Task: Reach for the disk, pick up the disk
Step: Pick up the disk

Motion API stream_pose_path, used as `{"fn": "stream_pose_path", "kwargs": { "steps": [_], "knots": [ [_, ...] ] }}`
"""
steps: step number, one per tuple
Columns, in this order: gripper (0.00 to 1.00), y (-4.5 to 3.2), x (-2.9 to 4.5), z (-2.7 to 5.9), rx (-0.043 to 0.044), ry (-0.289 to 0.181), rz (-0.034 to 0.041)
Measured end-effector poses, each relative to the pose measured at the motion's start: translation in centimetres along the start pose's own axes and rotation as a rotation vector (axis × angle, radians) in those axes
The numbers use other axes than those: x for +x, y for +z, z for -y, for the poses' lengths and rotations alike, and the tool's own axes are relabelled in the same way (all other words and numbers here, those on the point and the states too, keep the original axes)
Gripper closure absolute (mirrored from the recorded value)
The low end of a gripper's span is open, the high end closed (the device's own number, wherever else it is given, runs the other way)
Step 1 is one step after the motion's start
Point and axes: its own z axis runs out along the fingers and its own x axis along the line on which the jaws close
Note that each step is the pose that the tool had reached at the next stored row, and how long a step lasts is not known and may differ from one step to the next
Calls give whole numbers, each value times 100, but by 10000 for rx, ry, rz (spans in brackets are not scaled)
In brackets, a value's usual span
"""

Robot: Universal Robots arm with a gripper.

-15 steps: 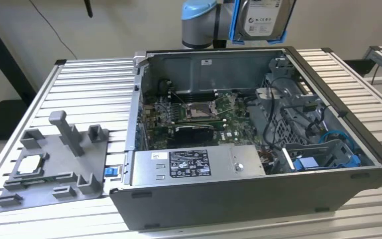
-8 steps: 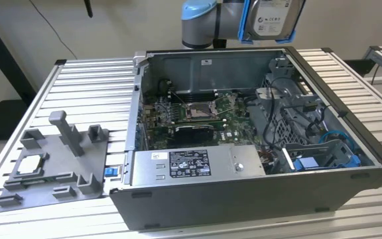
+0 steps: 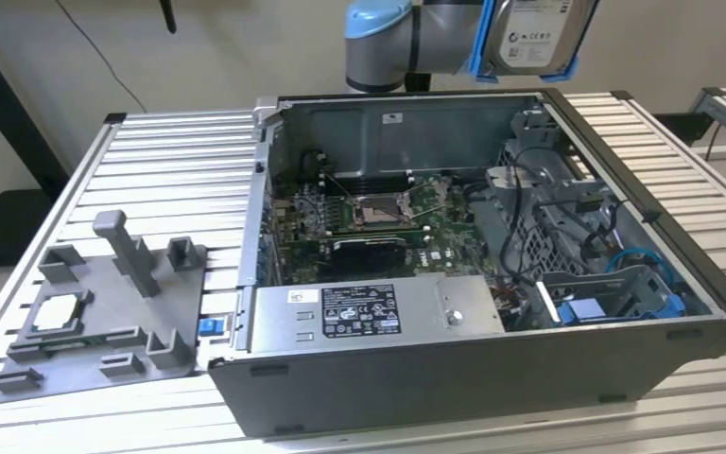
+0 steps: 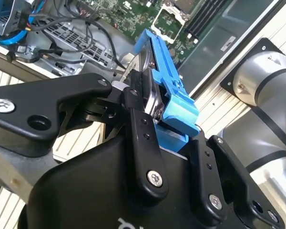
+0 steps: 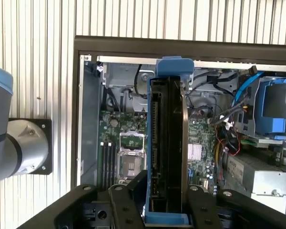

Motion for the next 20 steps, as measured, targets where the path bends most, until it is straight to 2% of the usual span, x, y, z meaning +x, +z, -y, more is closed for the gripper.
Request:
{"fn": "stream_pose_path", "kwargs": {
  "steps": [4, 20],
  "knots": [
    [100, 0, -1, -64, 0, 0, -2],
    [100, -1, -11, -94, 0, 0, 1]
  ]
}}
